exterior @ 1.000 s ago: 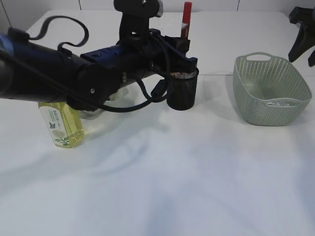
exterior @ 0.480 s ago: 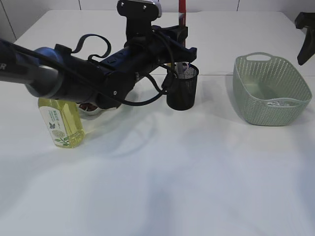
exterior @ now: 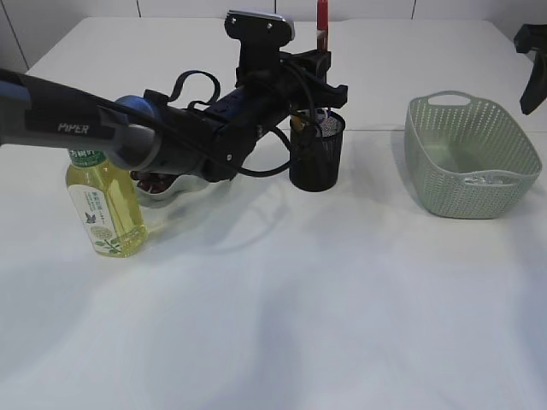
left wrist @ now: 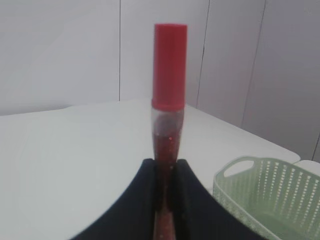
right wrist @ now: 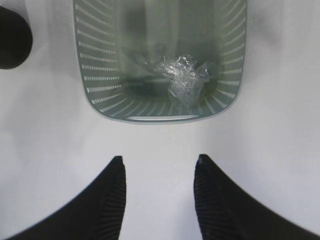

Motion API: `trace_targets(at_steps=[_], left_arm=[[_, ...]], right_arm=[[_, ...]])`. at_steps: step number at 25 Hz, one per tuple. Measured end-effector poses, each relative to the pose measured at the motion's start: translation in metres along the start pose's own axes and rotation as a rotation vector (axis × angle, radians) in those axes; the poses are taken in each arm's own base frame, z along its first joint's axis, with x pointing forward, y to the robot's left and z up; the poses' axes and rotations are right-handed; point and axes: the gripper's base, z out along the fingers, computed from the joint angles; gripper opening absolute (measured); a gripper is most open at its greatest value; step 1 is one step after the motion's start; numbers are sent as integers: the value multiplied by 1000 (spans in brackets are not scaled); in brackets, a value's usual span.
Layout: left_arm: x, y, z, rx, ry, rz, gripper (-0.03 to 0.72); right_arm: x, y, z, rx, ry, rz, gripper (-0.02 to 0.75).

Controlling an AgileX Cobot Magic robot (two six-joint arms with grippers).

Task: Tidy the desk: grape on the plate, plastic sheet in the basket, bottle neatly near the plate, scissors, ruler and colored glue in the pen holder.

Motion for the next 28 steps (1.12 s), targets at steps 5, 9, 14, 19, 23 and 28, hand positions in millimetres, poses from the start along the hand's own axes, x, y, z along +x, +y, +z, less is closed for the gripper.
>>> trace_targets(at_steps=[5, 9, 14, 19, 23, 28], left_arm=[[11, 8, 8, -14, 13, 1, 52], [17, 11, 9, -20, 38, 1, 54], [21, 11, 10, -21, 53, 1, 64], [34, 14, 10, -28, 87, 1, 95], [38, 15, 12, -30, 98, 1, 167], [35, 15, 15, -29, 86, 1, 246]], right_arm=[[0, 0, 0, 2, 0, -1, 364], [0, 0, 0, 2, 0, -1, 364], [0, 0, 0, 4, 2, -3, 364], [0, 0, 0, 4, 2, -3, 364], [0, 0, 0, 4, 2, -3, 364], [0, 0, 0, 4, 2, -3, 364]])
